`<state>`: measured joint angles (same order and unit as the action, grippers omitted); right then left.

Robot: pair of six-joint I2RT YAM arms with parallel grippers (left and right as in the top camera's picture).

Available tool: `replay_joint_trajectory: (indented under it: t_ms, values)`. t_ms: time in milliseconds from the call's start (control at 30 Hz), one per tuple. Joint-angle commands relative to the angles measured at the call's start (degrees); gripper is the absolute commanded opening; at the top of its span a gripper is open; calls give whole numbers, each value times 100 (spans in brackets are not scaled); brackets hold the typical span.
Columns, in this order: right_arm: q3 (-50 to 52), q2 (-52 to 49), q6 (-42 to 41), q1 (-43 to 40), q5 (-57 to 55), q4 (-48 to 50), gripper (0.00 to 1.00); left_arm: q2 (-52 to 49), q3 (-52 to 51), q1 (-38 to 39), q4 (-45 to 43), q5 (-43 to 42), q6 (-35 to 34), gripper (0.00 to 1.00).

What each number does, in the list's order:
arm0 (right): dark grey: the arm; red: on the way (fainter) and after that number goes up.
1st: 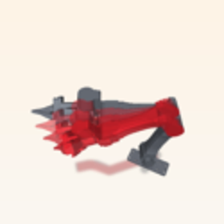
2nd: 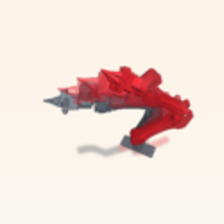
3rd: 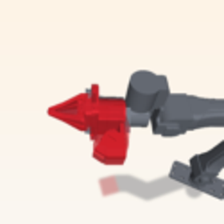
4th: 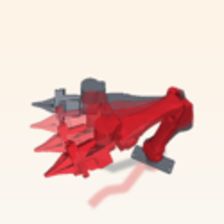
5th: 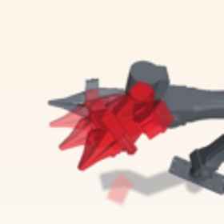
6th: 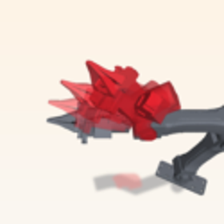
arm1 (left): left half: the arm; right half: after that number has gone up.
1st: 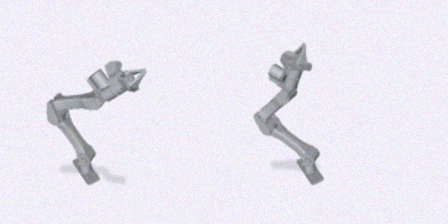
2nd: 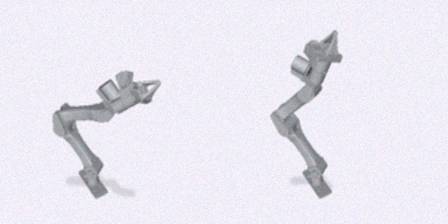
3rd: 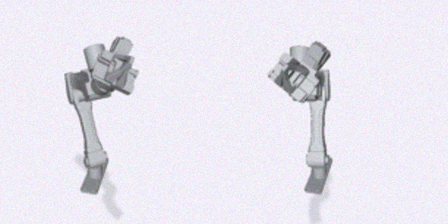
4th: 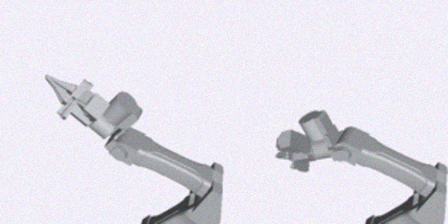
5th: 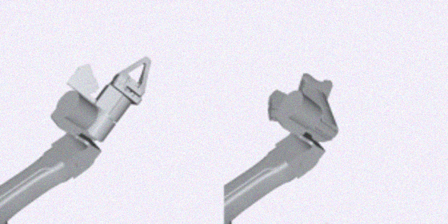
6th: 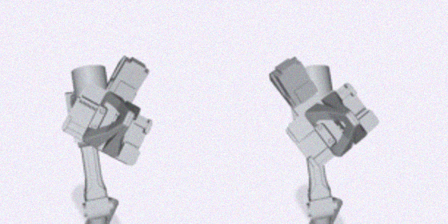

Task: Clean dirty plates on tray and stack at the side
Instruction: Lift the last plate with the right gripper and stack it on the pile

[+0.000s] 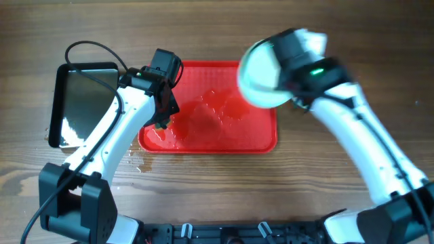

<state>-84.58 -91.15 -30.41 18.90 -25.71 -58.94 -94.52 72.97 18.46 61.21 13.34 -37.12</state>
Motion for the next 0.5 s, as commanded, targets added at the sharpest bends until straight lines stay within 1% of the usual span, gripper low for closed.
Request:
replay_joint_trajectory:
  t_ms: [0,133,200,267,433,467]
  values:
    - [262,17,-107,-1176,1300,160,5,-9,-39,-35,-44,-48,94,4]
    - [822,-219,-90,-1974,1665,756,4,-9,-39,-35,-39,-48,94,4]
    - [931,-321,-79,-2227,1722,920,4,-9,-39,-35,-37,-48,98,4]
    - [931,-409,2,-2387,1722,955,4,-9,-39,-35,-39,-48,243,4]
    - [931,-660,90,-2710,1676,1067,4,-9,-39,-35,-61,-50,240,4]
    - [931,-691,105,-2723,1679,1088,6,-9,-39,-35,-63,-50,240,4]
